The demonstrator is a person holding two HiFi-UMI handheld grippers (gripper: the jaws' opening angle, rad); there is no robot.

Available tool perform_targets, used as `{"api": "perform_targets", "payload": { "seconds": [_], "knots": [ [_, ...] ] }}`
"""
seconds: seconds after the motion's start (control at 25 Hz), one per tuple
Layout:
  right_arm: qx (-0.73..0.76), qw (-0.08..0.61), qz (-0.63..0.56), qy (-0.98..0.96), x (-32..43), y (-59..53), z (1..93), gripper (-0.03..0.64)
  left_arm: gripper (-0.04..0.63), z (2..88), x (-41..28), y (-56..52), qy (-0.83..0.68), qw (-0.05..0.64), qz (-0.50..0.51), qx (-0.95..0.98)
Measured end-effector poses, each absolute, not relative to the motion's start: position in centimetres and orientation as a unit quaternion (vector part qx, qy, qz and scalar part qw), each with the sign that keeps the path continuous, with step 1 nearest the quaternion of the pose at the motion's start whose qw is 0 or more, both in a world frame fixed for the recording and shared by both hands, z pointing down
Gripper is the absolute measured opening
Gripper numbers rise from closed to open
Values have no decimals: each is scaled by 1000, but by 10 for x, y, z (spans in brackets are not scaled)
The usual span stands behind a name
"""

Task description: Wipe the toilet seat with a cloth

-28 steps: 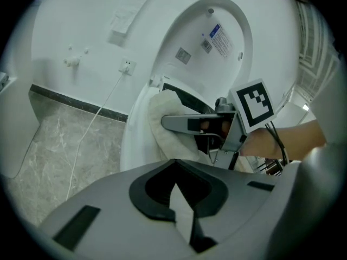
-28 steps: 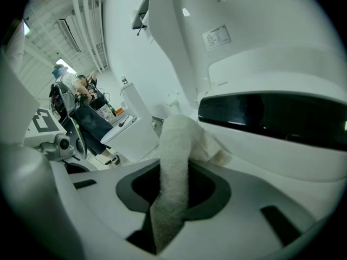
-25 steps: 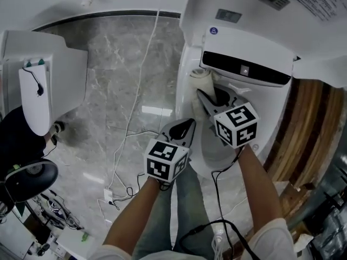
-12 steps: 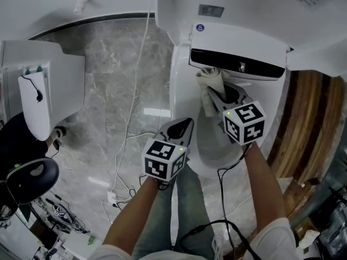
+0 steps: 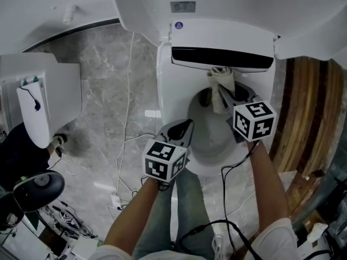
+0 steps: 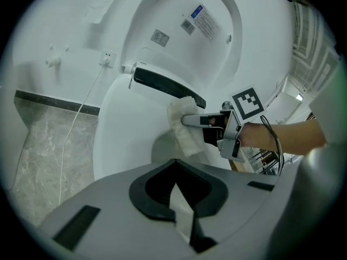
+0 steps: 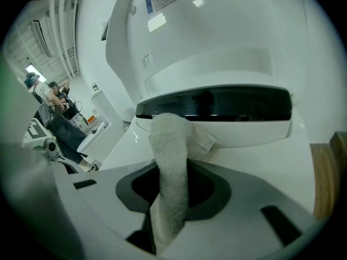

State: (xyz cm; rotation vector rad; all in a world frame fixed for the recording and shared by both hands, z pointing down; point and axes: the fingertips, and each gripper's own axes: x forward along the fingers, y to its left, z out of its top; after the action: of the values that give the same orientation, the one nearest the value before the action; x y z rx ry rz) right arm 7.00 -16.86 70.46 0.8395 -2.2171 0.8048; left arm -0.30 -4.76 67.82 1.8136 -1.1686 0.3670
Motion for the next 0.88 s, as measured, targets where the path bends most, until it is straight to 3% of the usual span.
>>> {"api": "perform_targets", "payload": {
  "seconds": [0.88],
  "knots": [
    [416,254,356,-798,183,-188,694,101,11,683,65,-44,-438,455,176,755]
  ]
}}
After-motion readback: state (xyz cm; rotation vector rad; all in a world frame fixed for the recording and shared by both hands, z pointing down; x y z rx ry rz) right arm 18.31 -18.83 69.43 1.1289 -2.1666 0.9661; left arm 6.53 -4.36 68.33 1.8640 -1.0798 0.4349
